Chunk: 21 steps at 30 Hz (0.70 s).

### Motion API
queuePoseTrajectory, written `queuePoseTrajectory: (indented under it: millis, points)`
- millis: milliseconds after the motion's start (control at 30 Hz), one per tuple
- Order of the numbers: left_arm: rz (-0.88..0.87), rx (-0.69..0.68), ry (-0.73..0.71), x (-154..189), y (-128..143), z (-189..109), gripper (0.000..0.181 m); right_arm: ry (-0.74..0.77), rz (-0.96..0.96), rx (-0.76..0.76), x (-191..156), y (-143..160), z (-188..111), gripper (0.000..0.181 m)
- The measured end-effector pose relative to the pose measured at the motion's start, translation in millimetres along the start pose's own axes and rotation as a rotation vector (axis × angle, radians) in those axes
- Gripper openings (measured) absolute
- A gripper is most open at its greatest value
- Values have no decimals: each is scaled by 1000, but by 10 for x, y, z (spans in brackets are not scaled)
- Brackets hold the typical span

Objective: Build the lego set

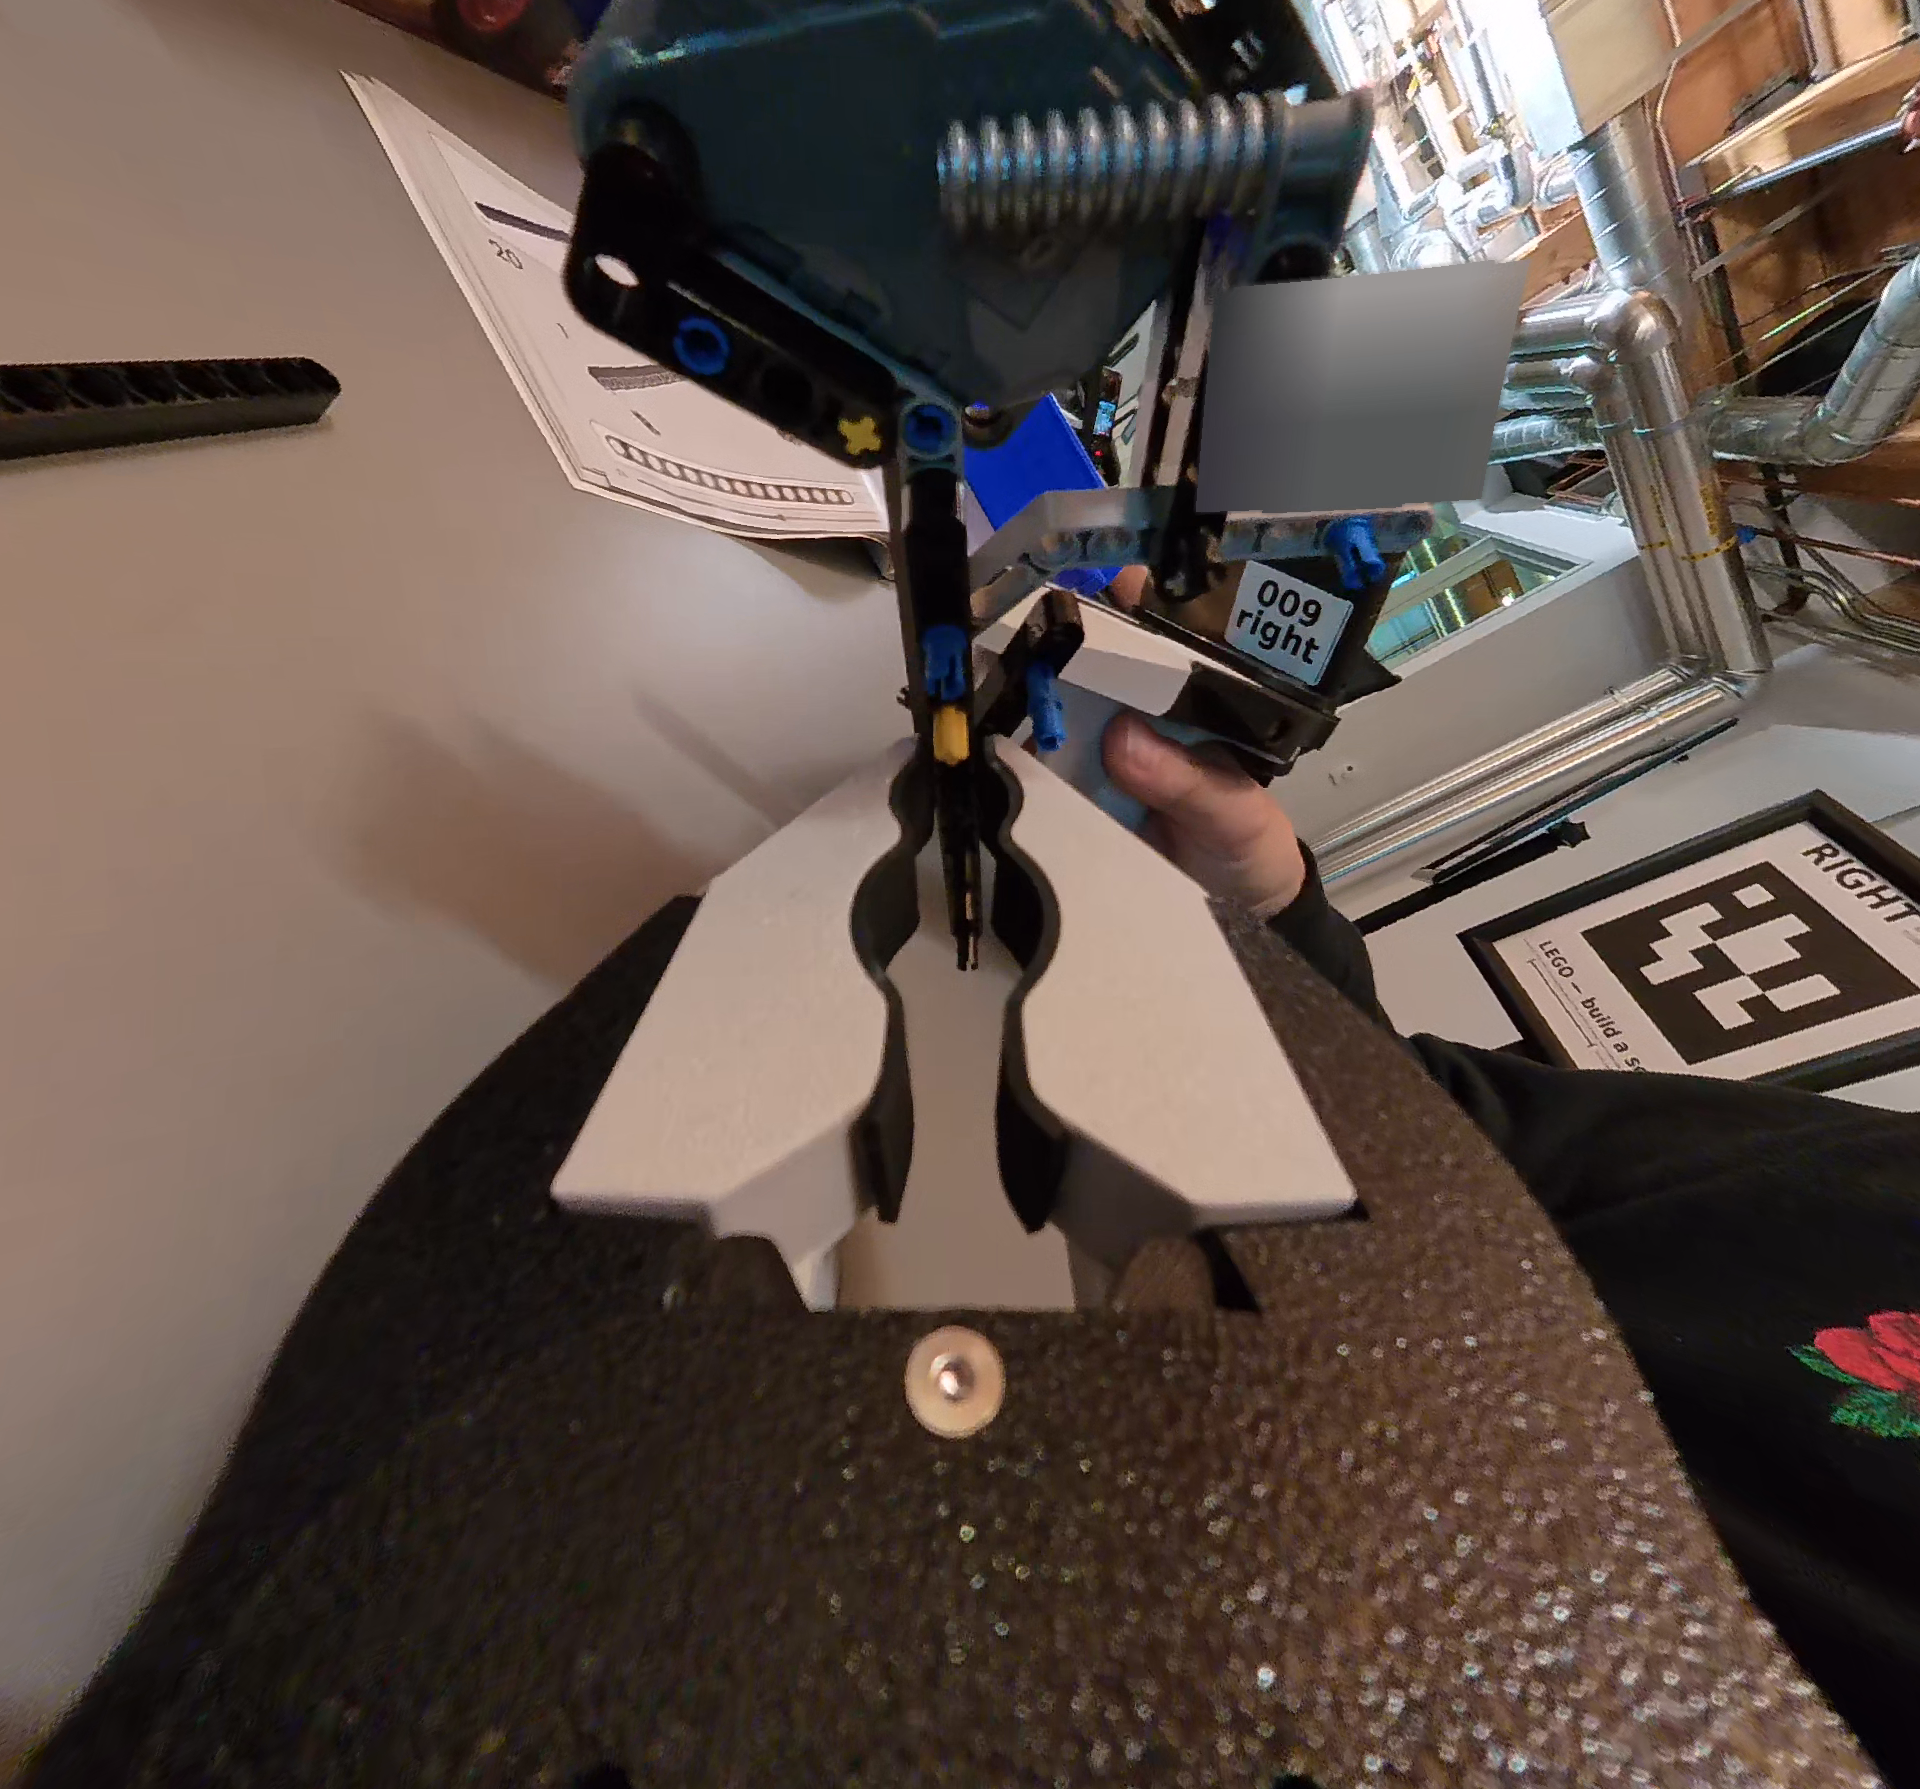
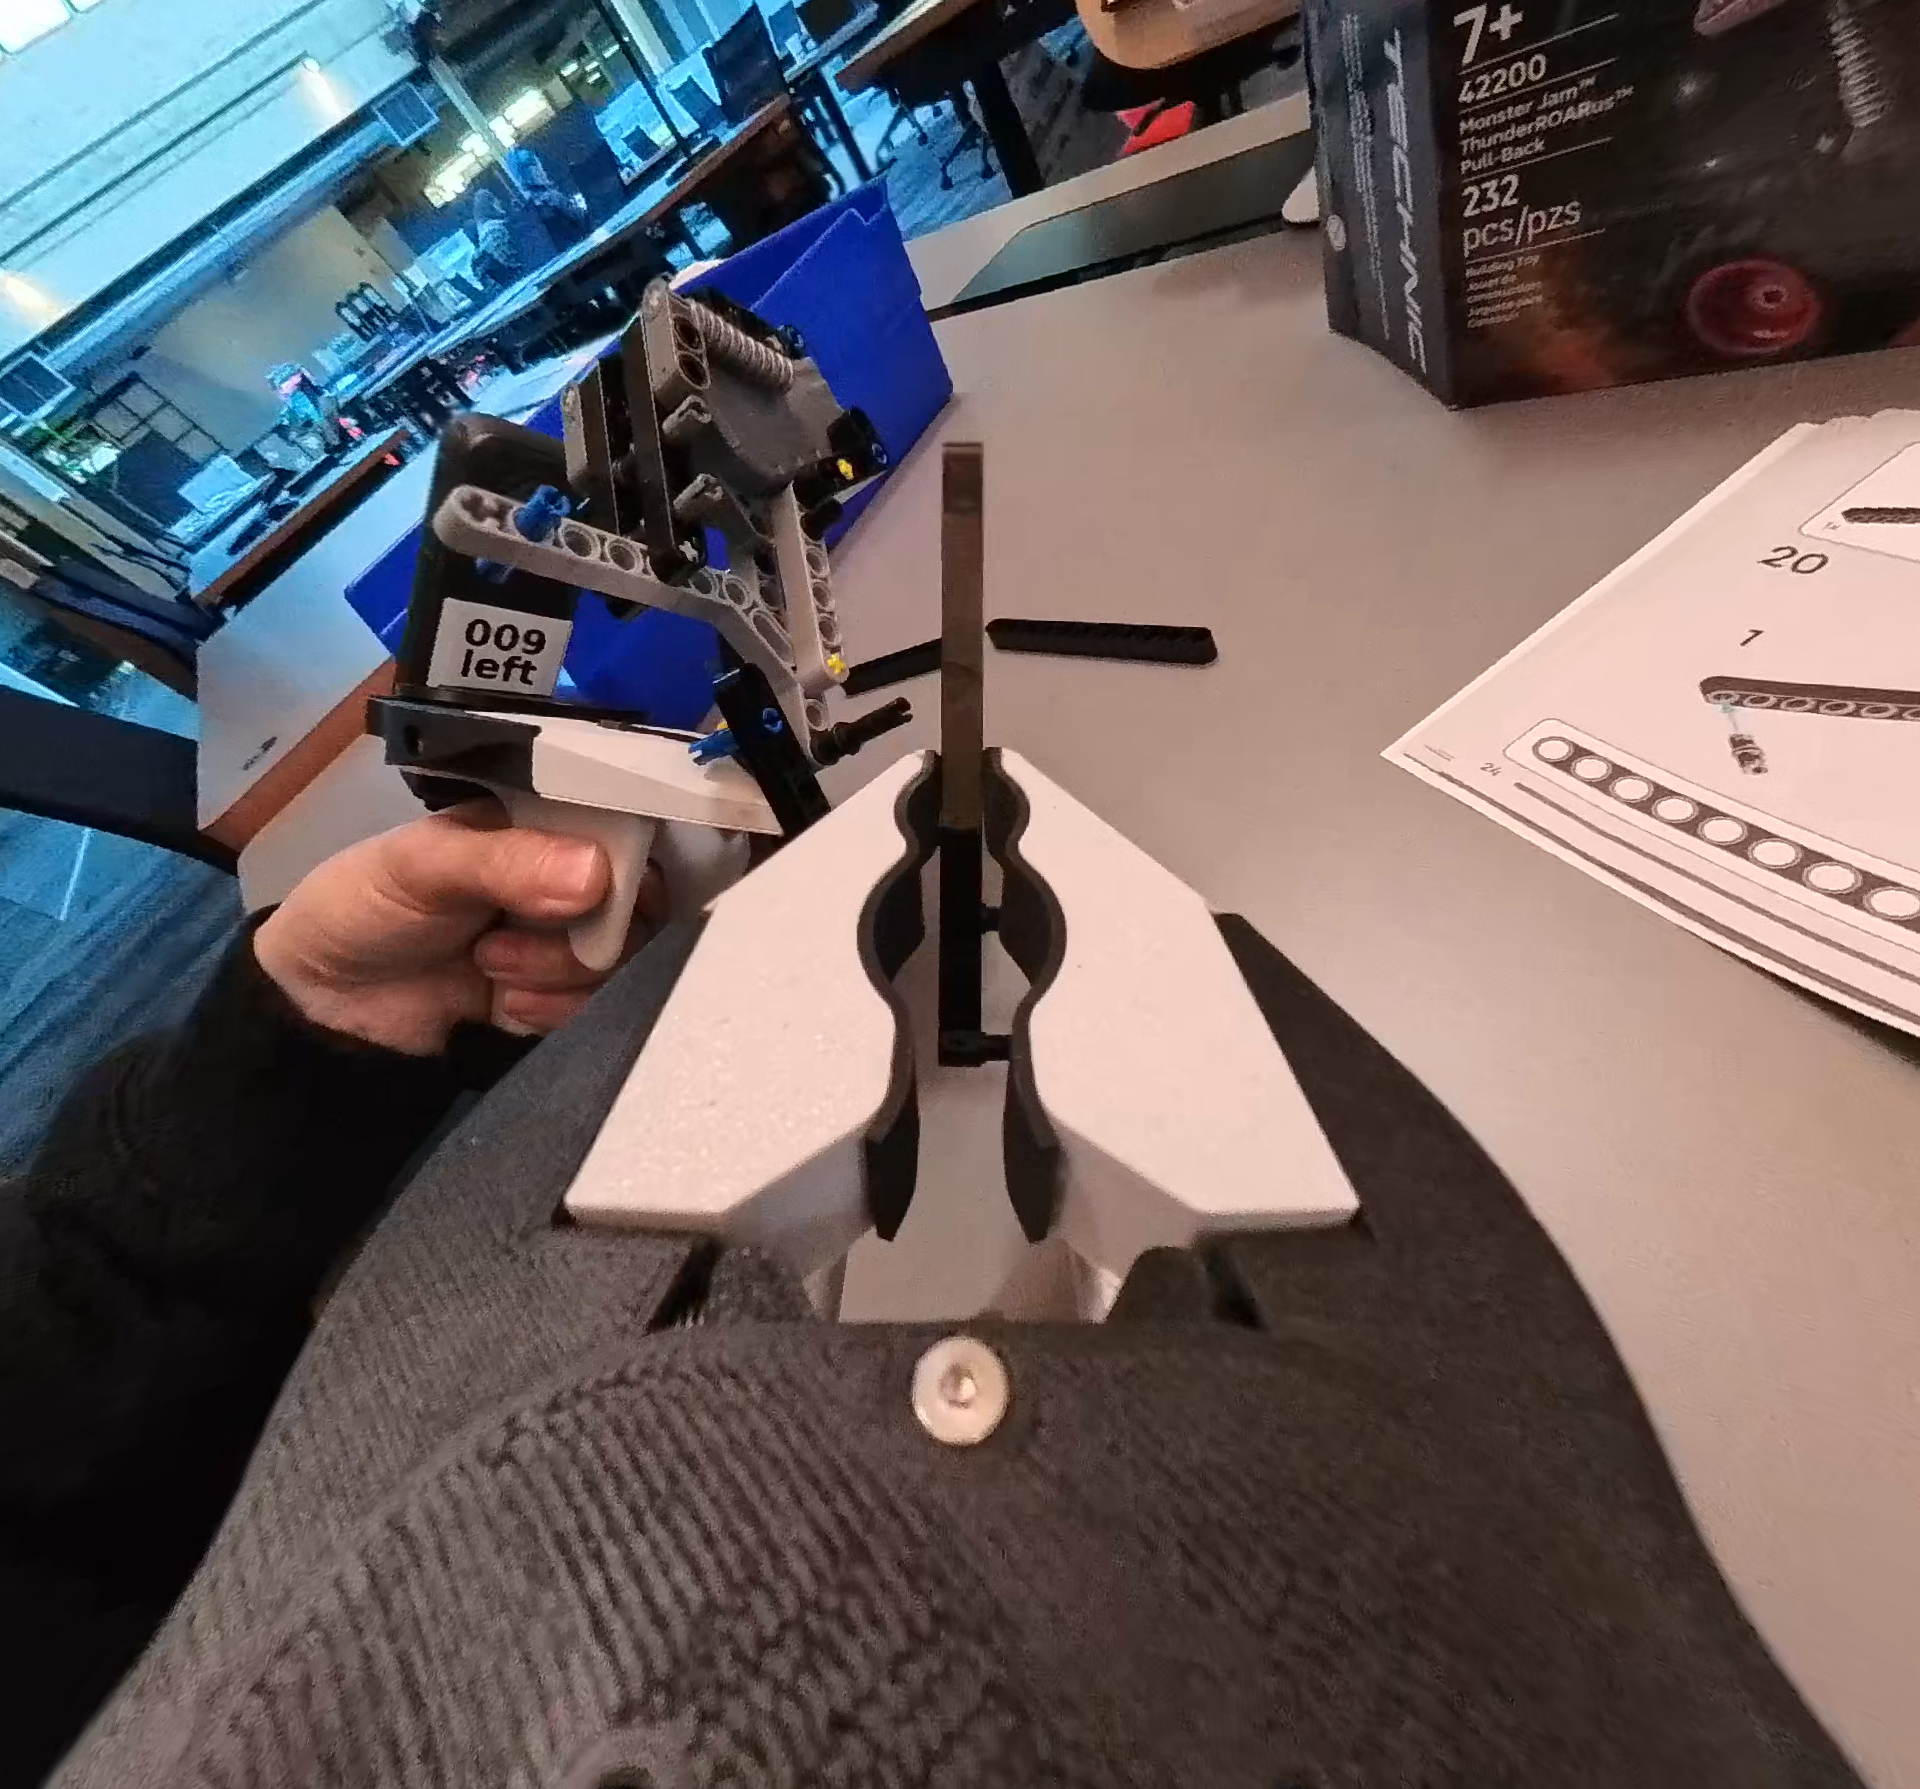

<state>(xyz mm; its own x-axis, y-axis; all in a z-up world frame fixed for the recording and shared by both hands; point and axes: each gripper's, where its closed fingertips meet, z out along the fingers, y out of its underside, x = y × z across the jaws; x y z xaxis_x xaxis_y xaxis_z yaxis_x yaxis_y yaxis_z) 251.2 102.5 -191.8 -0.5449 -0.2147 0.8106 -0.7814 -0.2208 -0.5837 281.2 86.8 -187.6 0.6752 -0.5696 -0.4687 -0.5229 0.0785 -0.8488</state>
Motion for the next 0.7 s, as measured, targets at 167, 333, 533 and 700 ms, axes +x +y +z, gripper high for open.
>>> queuePoseTrajectory:
  millis: [167,333,533,700]
  points:
    - [-7,2,-3,-2,-8,-11,5,-32,63,13,-16,-20,-6,5]
    - [-2,2,-11,1,-15,-18,5,-48,85,20,-28,-18,1,5]
    - [0,3,-27,-11,-19,-22,5,-4,-19,32,-30,-18,11,6]
    - [16,5,-53,-25,-29,-27,5,87,-210,33,-43,-12,28,6]
